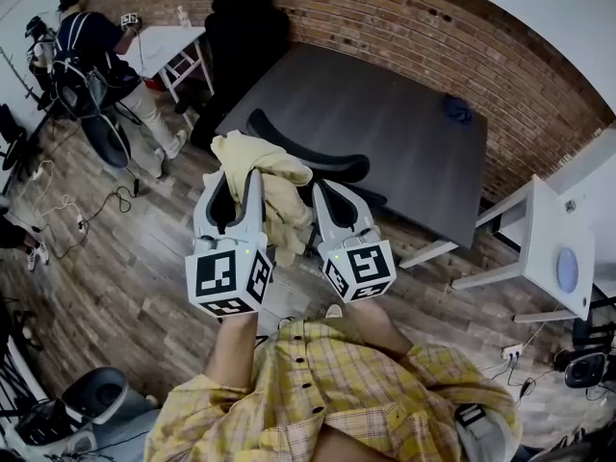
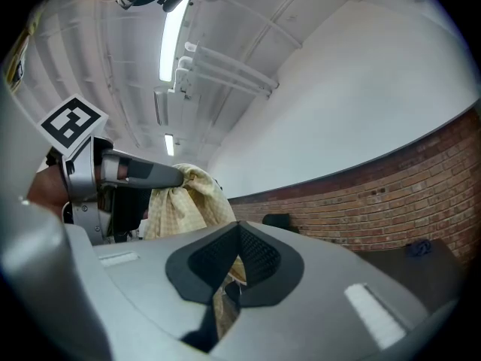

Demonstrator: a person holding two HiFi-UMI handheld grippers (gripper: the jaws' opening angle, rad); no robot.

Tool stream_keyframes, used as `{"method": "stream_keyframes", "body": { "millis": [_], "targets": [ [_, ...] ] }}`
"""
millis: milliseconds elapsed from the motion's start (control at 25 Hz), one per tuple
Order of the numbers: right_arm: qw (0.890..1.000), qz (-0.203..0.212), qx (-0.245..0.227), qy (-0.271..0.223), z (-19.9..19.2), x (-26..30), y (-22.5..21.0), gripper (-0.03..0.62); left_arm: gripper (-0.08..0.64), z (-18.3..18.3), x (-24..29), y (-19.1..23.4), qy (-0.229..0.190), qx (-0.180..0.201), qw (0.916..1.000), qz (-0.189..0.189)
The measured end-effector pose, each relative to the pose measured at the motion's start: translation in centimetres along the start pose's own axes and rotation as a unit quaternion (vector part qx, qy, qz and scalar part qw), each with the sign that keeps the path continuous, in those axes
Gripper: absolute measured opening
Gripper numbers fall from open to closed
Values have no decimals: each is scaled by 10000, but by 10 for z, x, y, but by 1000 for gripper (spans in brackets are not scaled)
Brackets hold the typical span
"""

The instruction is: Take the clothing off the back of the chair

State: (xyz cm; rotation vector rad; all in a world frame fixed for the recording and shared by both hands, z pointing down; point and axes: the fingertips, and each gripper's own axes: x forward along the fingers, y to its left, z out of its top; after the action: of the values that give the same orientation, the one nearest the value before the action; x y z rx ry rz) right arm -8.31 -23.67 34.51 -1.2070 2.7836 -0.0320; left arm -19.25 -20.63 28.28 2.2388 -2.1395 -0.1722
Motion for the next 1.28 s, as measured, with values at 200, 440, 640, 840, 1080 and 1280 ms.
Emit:
{"method": "stream_keyframes", "body": {
  "millis": [200,440,640,840,1080,1280],
  "targets": [
    [10000,-9,30,42,-5,1,-1,0,147,-15,-4,2,115,-47,9999,45],
    [9999,-5,66,101,-9,4,0,-1,147,-40,-1,3,344,67,9994,23],
    [9998,-1,92,154,-16,4,1,-1,147,-56,-1,3,407,86,9991,94],
    [9998,30,117,155,-19,1,2,0,148,-67,-2,0,394,68,9991,153],
    [9997,42,193,114,-19,-2,0,0,148,-76,-3,-4,399,81,9990,156],
    [9997,68,118,205,-21,-6,0,0,149,-80,-6,-9,351,75,9992,166]
  ]
}}
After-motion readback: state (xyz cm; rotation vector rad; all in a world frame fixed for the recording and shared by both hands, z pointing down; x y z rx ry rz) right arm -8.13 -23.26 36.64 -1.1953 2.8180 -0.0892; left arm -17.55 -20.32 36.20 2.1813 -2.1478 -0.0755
